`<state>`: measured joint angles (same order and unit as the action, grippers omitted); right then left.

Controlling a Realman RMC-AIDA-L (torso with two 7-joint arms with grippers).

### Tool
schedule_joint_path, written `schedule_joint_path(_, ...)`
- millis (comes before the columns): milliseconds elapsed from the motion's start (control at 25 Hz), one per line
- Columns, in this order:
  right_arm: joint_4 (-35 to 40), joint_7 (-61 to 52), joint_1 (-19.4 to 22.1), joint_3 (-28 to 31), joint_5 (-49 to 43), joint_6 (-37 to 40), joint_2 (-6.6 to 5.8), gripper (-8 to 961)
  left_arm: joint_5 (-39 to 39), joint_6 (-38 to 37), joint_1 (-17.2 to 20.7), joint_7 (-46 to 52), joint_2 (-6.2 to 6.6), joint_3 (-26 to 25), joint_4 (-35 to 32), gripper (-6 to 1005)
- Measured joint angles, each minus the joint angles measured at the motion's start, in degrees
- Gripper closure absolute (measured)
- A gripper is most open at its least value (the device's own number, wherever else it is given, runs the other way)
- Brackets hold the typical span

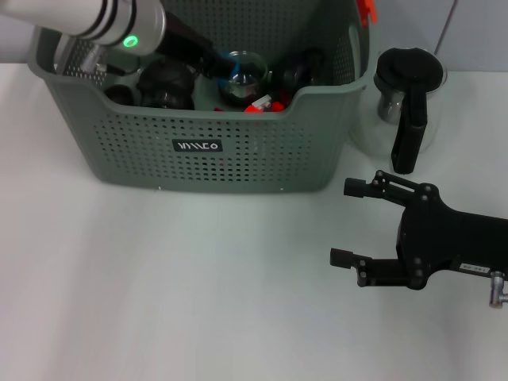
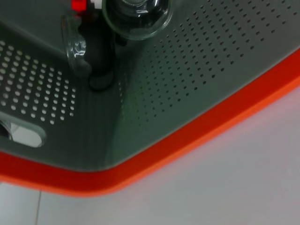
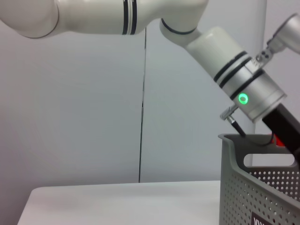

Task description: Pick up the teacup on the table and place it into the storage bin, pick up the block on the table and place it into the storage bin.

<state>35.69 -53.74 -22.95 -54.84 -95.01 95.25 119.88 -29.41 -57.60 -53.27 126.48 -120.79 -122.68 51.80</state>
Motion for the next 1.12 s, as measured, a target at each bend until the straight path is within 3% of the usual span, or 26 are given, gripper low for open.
schedule_joint_path(120, 0.0, -0.2, -0.1, 0.0, 0.1, 0.0, 0.00, 8, 0.6, -0.6, 0.5, 0.1, -0.76, -0.5, 2.0, 533)
schedule_joint_path(280, 0.4, -0.7, -0.1, 0.0, 0.2, 0.5, 0.01, 8, -4.6, -8.5, 4.4, -1.1, -1.14, -3.1, 11.9, 402)
schedule_joint_path(440, 0.4, -1.1, 0.0, 0.0, 0.2, 0.6, 0.10, 8, -22.6, -18.5, 14.3, -12.7, -1.85, -11.6, 21.4, 298)
schedule_joint_path(480, 0.4, -1.2, 0.1, 0.0, 0.1, 0.4, 0.09, 8, -31.4, -22.6, 17.8, -18.3, -1.10, -14.4, 21.5, 279)
schedule_joint_path(560, 0.3, -1.1, 0.1, -0.1, -0.1, -0.1, 0.12, 8, -41.5, -28.9, 21.9, -27.5, 1.55, -16.3, 17.2, 241)
schedule_joint_path(640, 0.0, -1.1, 0.1, -0.5, -0.2, -0.8, 0.16, 8, -46.9, -34.0, 24.9, -37.7, 4.02, -16.7, 8.6, 202)
schedule_joint_path(760, -1.7, -0.9, -0.2, -1.5, -0.2, -2.7, 0.22, 8, -48.0, -38.7, 28.0, -53.1, 5.88, -16.6, -4.9, 145)
schedule_joint_path(840, -3.5, -0.6, -1.0, -2.9, -0.2, -4.8, 0.25, 8, -45.5, -38.5, 29.1, -59.8, 6.14, -15.9, -10.5, 95)
schedule_joint_path(920, -5.4, -0.2, -1.8, -4.9, -0.2, -7.7, 0.31, 8, -40.6, -36.4, 29.7, -66.4, 5.36, -15.5, -15.0, 65)
schedule_joint_path(1120, -9.0, 4.5, -2.6, -7.2, -0.1, -11.1, 0.43, 8, -36.5, -33.3, 29.1, -69.3, 3.85, -15.4, -17.1, 65)
